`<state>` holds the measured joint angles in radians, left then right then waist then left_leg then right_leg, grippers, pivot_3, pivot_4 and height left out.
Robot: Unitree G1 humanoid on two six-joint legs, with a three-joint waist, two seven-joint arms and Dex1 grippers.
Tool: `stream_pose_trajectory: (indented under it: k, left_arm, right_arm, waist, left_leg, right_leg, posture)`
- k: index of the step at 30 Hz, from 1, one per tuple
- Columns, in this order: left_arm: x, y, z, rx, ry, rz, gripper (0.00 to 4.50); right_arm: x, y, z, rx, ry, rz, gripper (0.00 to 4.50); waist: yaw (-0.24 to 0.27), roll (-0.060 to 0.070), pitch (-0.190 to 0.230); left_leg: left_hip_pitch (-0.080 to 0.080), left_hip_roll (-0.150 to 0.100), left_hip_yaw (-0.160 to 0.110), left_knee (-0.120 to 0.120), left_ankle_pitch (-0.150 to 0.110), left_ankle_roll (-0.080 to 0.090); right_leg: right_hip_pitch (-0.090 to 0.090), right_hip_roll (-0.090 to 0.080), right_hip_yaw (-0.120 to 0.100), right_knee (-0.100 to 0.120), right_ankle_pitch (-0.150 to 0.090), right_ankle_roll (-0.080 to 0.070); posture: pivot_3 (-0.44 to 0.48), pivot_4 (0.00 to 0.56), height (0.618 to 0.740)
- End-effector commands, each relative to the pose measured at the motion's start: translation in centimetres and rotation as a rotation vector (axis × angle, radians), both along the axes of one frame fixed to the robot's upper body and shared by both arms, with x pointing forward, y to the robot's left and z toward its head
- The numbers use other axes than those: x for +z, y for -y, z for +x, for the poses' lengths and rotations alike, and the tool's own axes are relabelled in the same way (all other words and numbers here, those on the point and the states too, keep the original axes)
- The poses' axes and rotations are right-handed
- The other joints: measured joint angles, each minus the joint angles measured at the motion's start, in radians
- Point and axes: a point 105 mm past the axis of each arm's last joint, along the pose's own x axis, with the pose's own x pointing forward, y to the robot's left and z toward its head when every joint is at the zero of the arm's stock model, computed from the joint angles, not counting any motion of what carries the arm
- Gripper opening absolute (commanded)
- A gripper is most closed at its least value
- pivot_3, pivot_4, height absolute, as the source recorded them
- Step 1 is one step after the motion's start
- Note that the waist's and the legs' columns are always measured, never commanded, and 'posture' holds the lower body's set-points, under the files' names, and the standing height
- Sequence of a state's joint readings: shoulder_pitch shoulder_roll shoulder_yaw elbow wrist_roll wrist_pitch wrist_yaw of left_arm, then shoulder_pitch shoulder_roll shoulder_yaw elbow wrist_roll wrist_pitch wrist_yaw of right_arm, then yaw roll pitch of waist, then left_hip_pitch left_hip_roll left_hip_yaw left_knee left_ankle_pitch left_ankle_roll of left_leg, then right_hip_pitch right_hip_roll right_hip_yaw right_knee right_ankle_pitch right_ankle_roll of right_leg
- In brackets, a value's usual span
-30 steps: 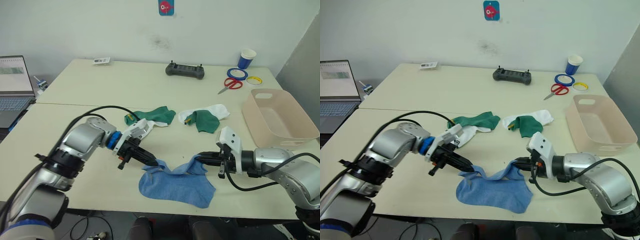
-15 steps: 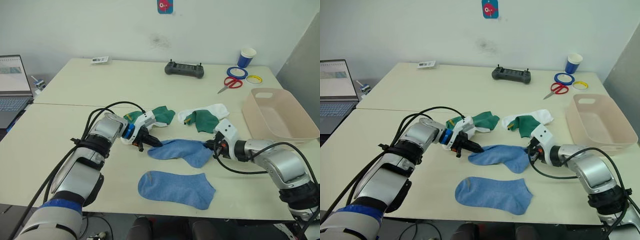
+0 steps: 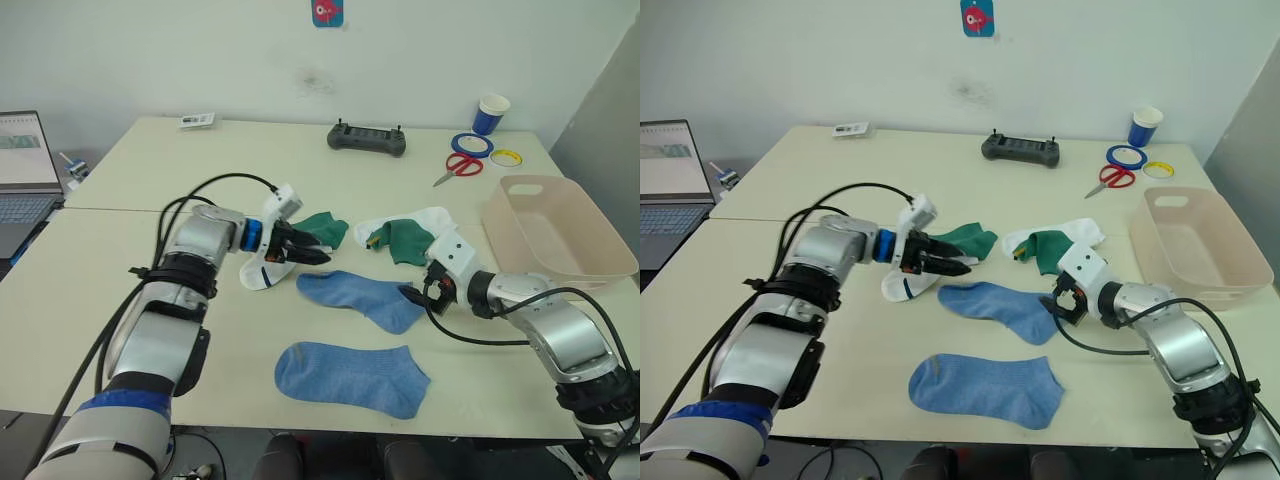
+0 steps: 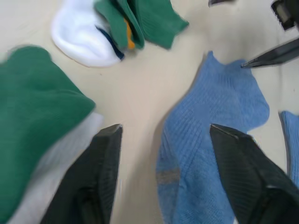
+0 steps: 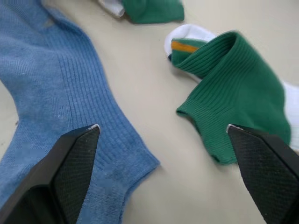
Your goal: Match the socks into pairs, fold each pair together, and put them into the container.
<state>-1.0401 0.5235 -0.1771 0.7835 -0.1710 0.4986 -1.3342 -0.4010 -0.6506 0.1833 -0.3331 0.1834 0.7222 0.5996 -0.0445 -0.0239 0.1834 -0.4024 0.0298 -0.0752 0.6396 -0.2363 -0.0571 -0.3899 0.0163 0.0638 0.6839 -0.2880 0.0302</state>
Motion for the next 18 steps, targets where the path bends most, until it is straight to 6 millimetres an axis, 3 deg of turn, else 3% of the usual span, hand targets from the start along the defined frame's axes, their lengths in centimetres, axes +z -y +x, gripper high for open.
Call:
stream_pose_trajectory:
  k: [1, 4, 7, 10, 18]
  left_arm:
    - [1.2, -1.2, -0.6, 0.055, 0.085, -0.029, 4.40]
    - [0.3, -1.4, -1.7, 0.094, 0.094, -0.022, 4.40]
    - [-0.7, -0.2, -2.9, 0.105, 0.123, -0.049, 4.40]
    - [-1.5, 0.9, -3.2, 0.103, 0.205, -0.036, 4.40]
    - [-4.0, 1.1, -1.0, 0.187, 0.243, 0.026, 4.40]
  right_arm:
    - [3.3, -0.4, -0.9, 0.016, 0.148, 0.087, 4.50]
    - [4.2, -0.5, -3.0, 0.077, 0.164, 0.164, 4.50]
    - [3.7, -0.3, -5.6, 0.151, 0.138, 0.201, 4.50]
    - [3.2, 0.1, -6.7, 0.118, 0.114, 0.229, 4.50]
    - [0.7, -0.2, -8.2, 0.062, 0.025, 0.210, 4.50]
  waist:
    - [-0.003, 0.000, 0.000]
    - [-0.003, 0.000, 0.000]
    - [0.012, 0.000, 0.000]
    - [0.016, 0.000, 0.000]
    - [0.007, 0.000, 0.000]
  left_leg:
    - [0.000, 0.000, 0.000, 0.000, 0.000, 0.000]
    - [0.001, 0.000, -0.001, -0.001, 0.000, 0.000]
    - [0.000, 0.000, -0.002, 0.000, 0.000, 0.000]
    - [0.001, 0.000, -0.001, 0.001, 0.000, 0.000]
    - [0.004, -0.001, 0.001, 0.002, 0.000, 0.000]
  right_leg:
    - [0.000, 0.000, 0.000, 0.000, 0.000, 0.000]
    - [0.001, -0.001, 0.000, 0.001, 0.000, -0.001]
    - [0.001, -0.002, -0.001, 0.000, 0.001, -0.002]
    - [0.002, -0.002, -0.001, 0.000, 0.000, 0.001]
    - [0.004, -0.001, 0.003, 0.000, 0.001, 0.003]
  posture:
    - [0.000, 0.150, 0.740]
    - [0.000, 0.150, 0.740]
    - [0.000, 0.150, 0.740]
    - [0.000, 0.150, 0.740]
    - [0.000, 0.150, 0.740]
